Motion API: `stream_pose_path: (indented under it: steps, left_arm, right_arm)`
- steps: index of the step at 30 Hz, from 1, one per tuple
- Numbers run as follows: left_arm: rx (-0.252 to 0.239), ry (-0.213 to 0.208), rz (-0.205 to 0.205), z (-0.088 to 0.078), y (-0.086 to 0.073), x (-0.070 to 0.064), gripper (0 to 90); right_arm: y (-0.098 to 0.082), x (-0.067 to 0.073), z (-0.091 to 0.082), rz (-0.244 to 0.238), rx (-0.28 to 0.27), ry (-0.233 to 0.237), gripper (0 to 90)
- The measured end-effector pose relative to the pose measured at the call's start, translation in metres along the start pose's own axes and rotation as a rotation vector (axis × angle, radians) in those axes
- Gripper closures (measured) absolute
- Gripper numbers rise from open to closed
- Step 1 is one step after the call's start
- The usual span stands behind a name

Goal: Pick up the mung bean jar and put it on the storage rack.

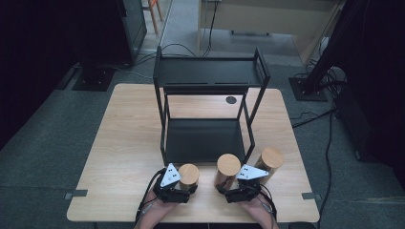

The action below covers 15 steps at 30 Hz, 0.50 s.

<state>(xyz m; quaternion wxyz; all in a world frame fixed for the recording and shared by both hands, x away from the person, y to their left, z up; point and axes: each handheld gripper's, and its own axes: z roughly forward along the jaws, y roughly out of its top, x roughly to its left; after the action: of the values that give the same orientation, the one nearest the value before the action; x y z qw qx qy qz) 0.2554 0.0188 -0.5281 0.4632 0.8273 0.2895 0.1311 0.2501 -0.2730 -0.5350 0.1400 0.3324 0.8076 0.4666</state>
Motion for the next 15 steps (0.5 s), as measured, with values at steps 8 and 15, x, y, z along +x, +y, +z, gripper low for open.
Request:
stream_pose_path:
  steps: [8,15]
  left_arm:
    - [-0.007,-0.002,-0.001,-0.0008,-0.0003,0.0002,18.9]
    - [-0.018,-0.006,-0.006,-0.0019,-0.0008,0.0007,18.8]
  right_arm:
    - [0.0,0.0,0.0,0.0,0.0,-0.001,11.6]
    - [0.0,0.0001,0.0,0.0,0.0,-0.001,11.6]
